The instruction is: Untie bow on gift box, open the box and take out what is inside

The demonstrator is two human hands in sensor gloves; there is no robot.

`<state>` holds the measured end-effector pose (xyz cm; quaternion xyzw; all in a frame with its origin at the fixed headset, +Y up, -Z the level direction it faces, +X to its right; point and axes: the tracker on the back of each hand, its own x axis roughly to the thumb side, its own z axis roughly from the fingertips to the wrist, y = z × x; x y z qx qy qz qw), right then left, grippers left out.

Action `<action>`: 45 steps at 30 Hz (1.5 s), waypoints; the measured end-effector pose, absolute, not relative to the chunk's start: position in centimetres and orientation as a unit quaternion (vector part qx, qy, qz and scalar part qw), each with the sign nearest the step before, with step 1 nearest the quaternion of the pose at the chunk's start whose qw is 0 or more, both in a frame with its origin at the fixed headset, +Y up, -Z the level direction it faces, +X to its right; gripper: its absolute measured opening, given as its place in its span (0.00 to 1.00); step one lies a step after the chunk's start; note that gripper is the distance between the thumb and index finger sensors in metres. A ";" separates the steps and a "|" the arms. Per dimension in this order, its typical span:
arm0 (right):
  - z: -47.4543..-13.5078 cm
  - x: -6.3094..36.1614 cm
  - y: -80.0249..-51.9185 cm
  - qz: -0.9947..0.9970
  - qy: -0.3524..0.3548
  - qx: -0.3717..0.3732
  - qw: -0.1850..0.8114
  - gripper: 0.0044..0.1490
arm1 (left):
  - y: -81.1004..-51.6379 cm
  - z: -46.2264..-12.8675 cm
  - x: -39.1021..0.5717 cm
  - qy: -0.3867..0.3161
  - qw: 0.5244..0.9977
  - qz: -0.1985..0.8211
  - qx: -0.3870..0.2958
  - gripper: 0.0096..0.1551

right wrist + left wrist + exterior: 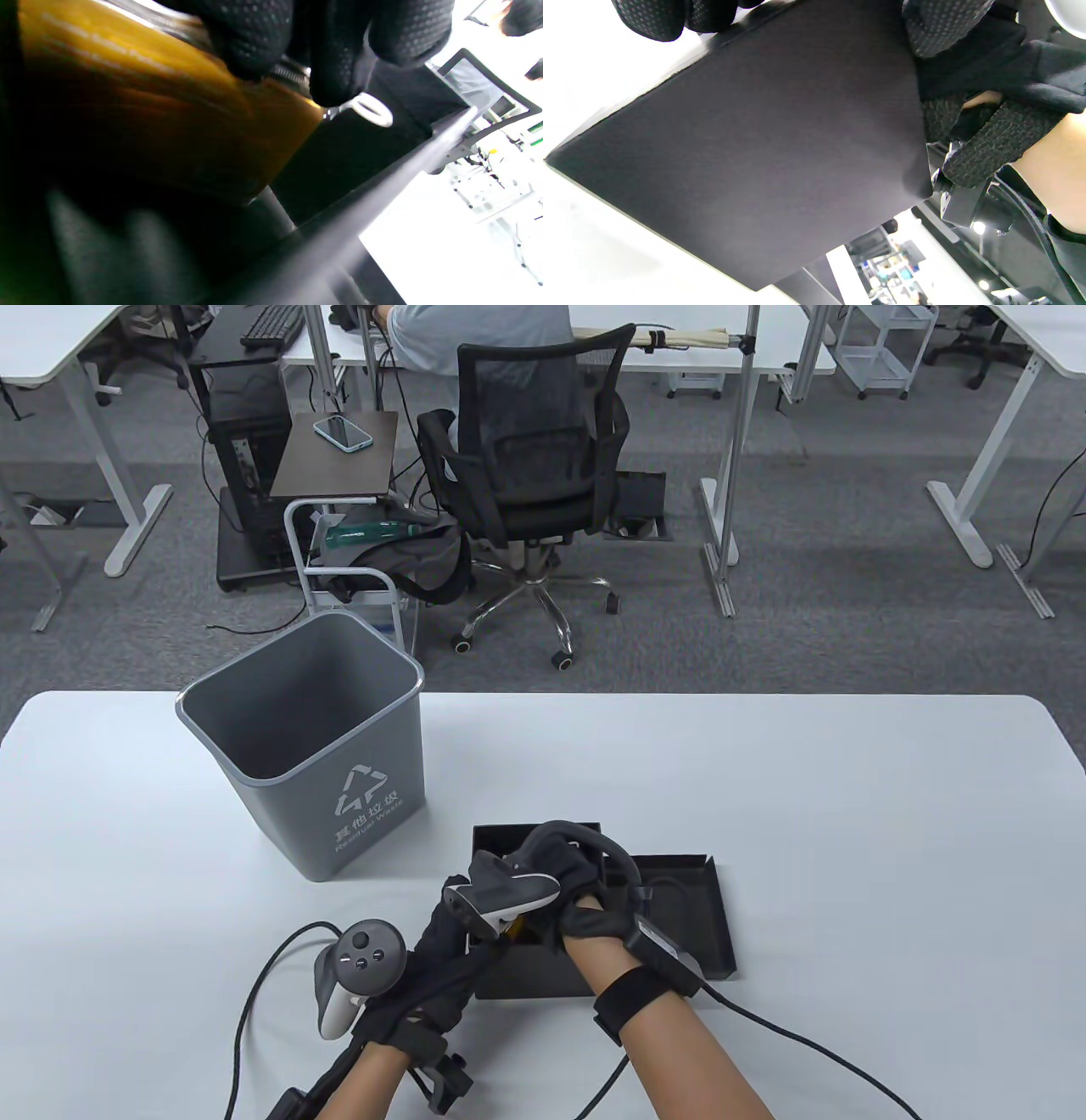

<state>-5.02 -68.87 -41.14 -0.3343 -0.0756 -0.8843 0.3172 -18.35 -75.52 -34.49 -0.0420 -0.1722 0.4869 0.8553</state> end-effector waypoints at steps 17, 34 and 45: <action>-38.8 0.8 -61.8 -0.941 0.081 -0.281 0.170 0.26 | -75.4 -34.3 -18.3 -0.174 0.858 0.482 -0.037 0.50; -37.0 13.2 -54.2 -0.992 0.123 -0.036 0.008 0.26 | -75.2 -34.0 -18.2 -0.170 0.857 0.484 -0.044 0.49; -40.1 22.1 -63.5 -0.976 0.059 0.185 0.096 0.25 | -75.0 -33.9 -18.0 -0.169 0.857 0.484 -0.046 0.49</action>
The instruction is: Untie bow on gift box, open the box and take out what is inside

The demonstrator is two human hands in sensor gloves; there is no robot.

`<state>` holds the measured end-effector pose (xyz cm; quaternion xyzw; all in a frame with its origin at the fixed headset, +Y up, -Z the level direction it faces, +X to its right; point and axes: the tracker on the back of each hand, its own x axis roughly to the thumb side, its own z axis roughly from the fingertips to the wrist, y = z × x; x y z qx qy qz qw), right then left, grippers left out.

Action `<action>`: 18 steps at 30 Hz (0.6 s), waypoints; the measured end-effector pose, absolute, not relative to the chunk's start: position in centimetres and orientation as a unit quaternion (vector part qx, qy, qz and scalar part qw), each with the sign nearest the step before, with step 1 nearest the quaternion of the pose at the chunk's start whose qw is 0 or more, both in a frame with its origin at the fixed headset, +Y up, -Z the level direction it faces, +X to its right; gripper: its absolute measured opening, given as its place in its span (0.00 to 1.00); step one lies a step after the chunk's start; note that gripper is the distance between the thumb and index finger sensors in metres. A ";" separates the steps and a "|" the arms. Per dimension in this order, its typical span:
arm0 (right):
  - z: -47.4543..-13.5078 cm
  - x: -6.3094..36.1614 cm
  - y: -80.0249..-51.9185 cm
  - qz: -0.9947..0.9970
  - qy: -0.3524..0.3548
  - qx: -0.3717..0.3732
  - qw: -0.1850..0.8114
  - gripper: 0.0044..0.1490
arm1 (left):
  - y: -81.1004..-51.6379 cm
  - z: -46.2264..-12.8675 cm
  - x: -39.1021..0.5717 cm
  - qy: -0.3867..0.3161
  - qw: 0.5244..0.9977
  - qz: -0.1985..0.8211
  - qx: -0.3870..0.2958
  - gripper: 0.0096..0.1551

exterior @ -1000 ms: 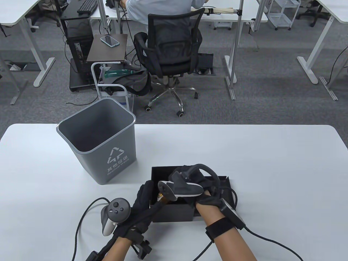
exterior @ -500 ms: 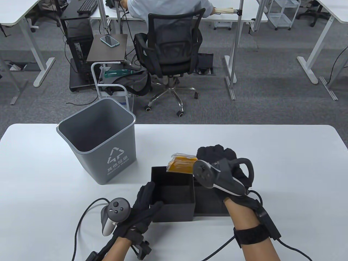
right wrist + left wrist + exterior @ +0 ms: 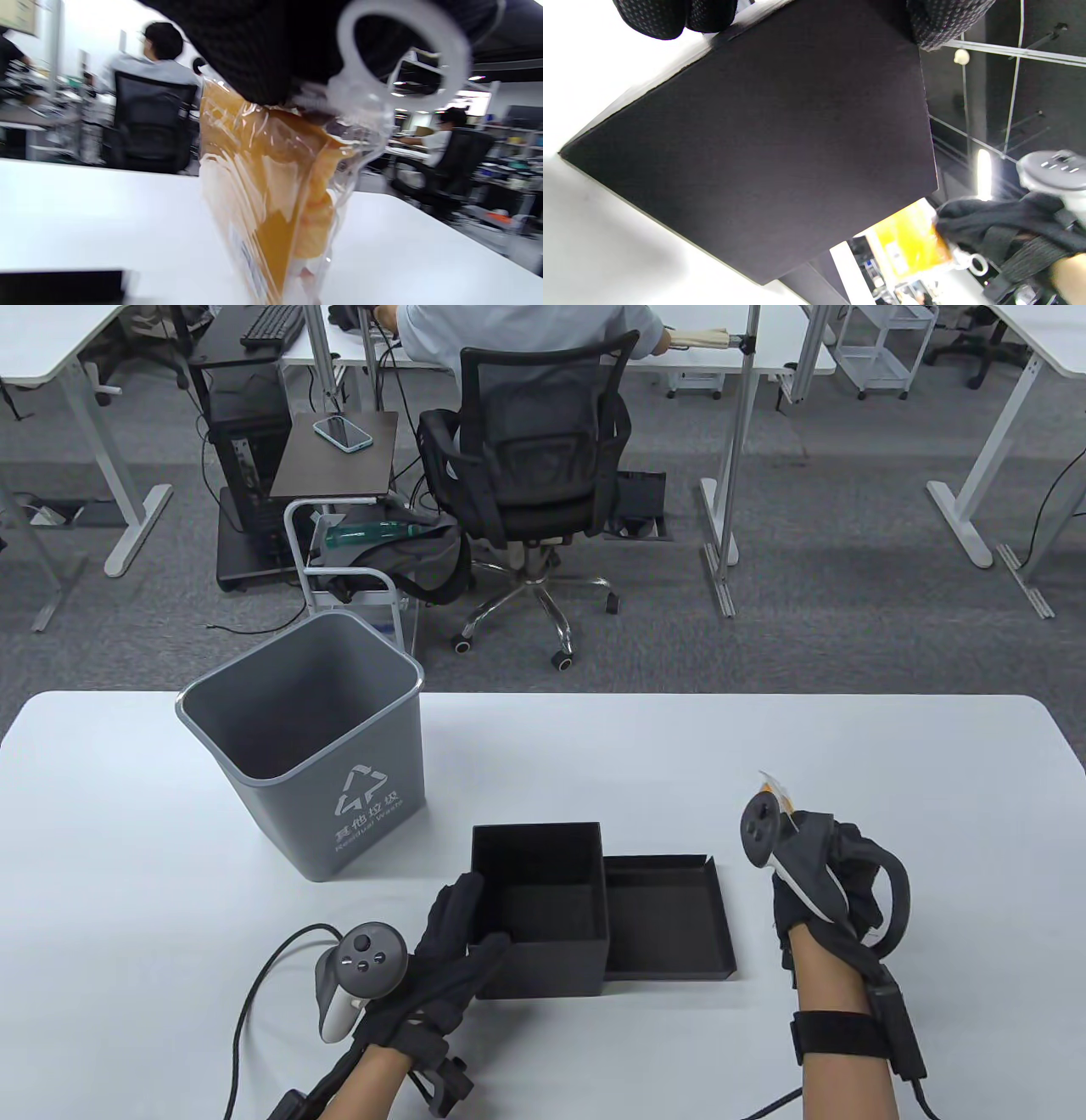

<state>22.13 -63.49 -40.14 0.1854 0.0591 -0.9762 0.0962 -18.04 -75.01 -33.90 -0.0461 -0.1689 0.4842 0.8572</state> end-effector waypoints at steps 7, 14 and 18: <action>-40.8 24.1 -69.3 -0.954 0.053 0.229 0.187 0.25 | -75.0 -33.8 -18.0 -0.169 0.858 0.484 -0.046 0.49; -41.2 23.6 -71.6 -0.972 0.013 0.214 0.091 0.25 | -74.9 -33.7 -17.9 -0.168 0.857 0.485 -0.047 0.49; -41.8 23.8 -72.9 -0.973 -0.041 0.221 -0.048 0.25 | -74.9 -33.8 -18.0 -0.168 0.856 0.486 -0.048 0.49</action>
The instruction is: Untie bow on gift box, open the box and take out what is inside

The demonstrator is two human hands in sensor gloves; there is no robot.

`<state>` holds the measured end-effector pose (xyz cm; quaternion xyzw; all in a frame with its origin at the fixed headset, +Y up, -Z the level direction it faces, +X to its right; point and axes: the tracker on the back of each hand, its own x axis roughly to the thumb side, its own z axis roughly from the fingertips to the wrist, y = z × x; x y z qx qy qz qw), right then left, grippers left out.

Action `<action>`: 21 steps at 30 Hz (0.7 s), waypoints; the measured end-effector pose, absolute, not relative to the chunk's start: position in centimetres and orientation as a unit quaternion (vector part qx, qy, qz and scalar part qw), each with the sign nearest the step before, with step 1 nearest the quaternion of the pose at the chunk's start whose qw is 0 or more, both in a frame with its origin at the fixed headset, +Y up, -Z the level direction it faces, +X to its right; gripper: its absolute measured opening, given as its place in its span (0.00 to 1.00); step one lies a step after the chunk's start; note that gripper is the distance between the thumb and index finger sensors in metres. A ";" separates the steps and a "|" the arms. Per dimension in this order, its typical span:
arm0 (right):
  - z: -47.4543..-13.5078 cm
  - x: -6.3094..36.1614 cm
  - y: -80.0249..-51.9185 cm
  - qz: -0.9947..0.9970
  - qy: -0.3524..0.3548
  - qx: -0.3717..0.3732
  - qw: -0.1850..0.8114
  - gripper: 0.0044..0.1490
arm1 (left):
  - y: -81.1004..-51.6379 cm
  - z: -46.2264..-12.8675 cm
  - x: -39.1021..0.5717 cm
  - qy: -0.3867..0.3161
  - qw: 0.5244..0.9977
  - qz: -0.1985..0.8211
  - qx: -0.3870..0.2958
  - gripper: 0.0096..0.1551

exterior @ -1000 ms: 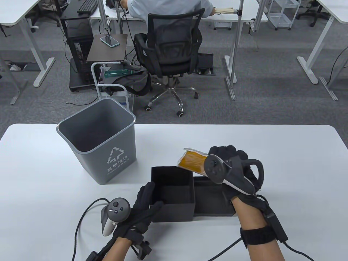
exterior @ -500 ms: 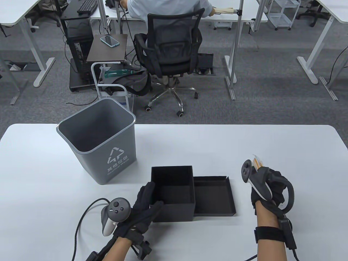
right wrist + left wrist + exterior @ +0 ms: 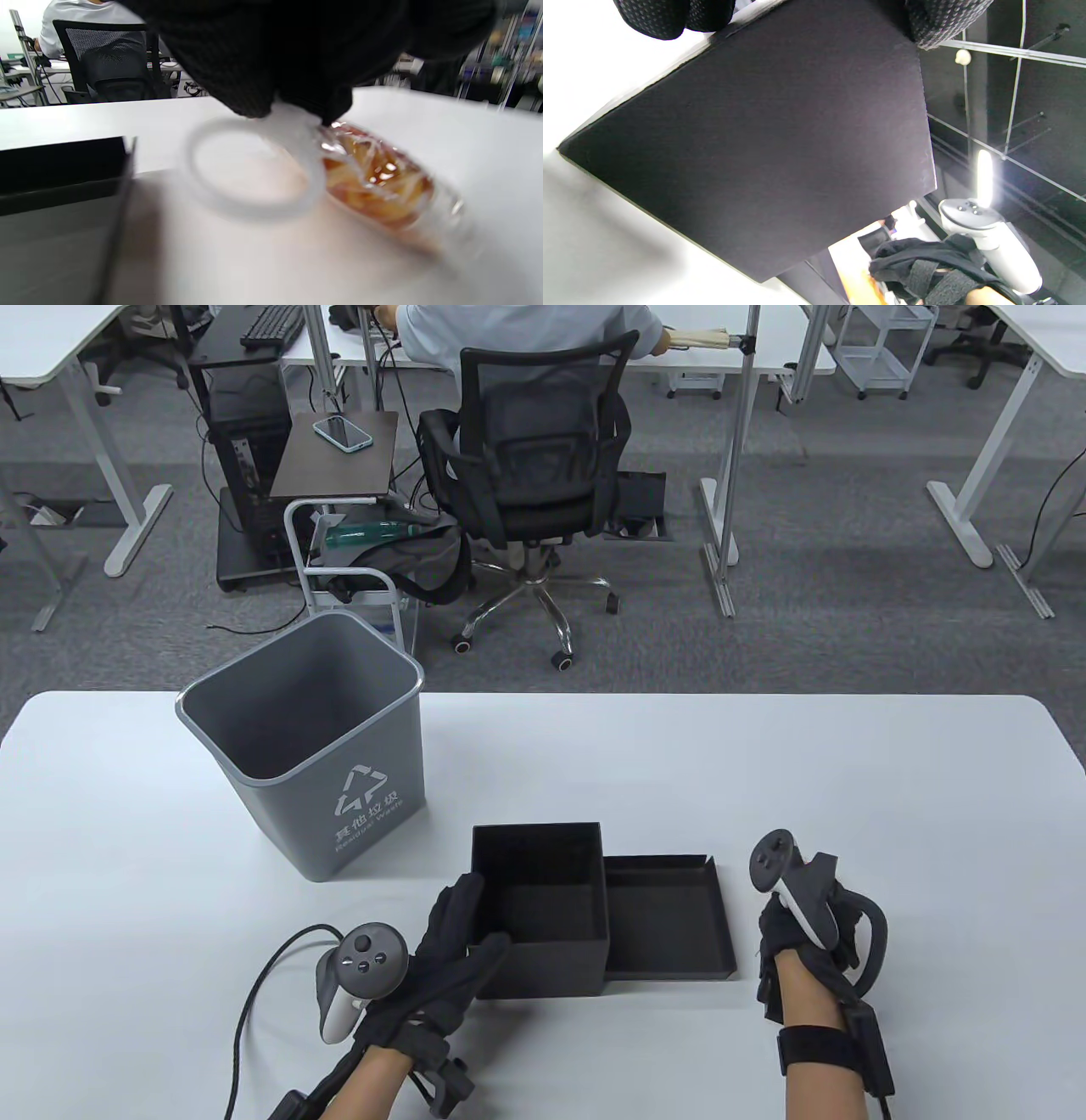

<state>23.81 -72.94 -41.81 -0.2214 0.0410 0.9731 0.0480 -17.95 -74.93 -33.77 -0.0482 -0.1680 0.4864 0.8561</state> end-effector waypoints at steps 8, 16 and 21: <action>-42.3 21.7 -76.7 0.985 0.043 -0.166 -0.027 0.25 | -74.9 -33.7 -17.9 -0.167 0.856 0.487 -0.049 0.49; -42.5 20.7 -77.7 0.988 0.035 -0.139 -0.055 0.25 | -74.8 -33.6 -17.9 -0.166 0.857 0.485 -0.047 0.48; -42.4 20.7 -77.5 0.991 0.029 -0.128 -0.025 0.25 | -74.9 -33.6 -17.9 -0.165 0.857 0.486 -0.046 0.48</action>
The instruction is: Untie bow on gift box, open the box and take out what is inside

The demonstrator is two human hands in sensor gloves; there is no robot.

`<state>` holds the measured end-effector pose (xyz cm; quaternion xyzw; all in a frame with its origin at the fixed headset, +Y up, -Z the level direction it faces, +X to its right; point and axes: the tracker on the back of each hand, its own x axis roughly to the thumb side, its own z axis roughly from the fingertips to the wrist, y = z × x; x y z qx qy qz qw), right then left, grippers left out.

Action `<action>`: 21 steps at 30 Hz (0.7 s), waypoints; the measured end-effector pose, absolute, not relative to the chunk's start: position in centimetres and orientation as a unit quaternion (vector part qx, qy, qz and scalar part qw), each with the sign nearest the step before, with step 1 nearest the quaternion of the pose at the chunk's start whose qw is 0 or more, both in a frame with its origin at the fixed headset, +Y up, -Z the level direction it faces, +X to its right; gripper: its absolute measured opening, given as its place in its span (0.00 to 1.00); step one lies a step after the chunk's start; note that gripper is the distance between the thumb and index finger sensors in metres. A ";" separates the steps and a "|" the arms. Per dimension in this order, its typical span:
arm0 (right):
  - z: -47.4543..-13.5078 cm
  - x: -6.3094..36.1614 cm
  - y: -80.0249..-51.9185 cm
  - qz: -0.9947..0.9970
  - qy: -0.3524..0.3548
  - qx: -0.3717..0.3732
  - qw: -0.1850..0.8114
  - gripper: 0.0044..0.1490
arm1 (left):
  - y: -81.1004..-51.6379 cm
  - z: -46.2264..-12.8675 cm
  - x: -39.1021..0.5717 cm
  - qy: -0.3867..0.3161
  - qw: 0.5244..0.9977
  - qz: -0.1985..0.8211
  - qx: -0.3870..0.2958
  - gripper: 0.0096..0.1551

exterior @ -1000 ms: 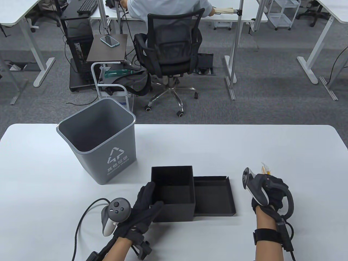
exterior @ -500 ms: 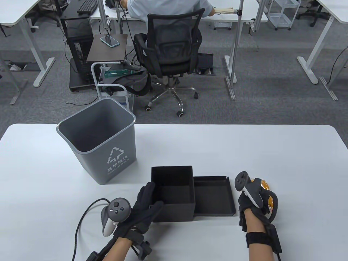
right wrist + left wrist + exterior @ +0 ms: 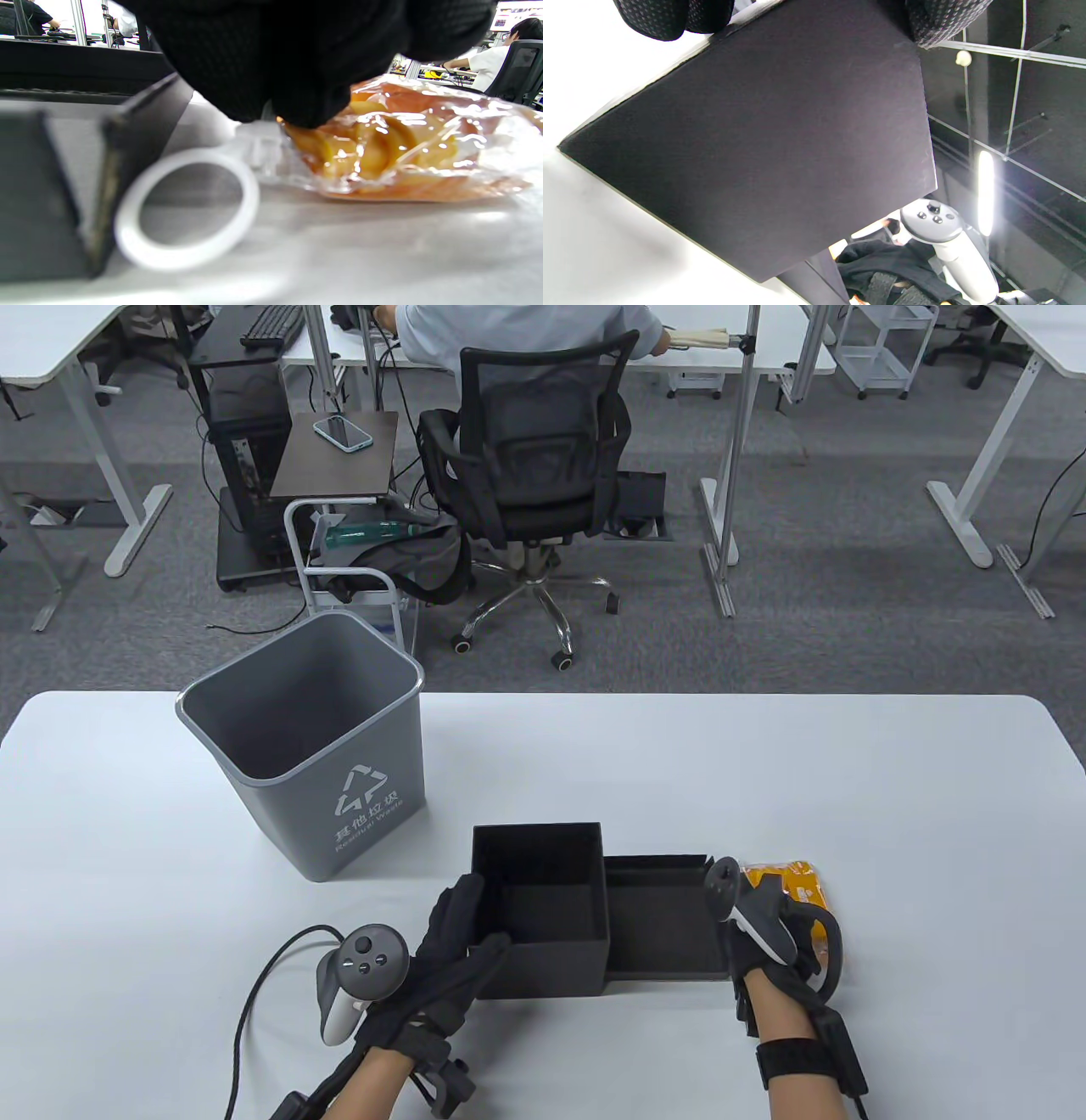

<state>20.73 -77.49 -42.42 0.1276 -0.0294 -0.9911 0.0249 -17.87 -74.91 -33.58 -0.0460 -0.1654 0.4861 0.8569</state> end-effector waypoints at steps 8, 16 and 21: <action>-41.4 22.0 -77.3 -0.991 -0.012 0.103 -0.088 0.25 | -74.9 -33.6 -17.9 -0.164 0.858 0.485 -0.046 0.48; -37.9 19.0 -74.7 -0.984 -0.034 -0.063 -0.162 0.33 | -75.0 -33.3 -17.8 -0.163 0.858 0.486 -0.033 0.49; -36.7 15.3 -78.0 -0.960 -0.136 -0.180 -0.166 0.38 | -75.1 -33.3 -17.9 -0.157 0.853 0.495 -0.041 0.56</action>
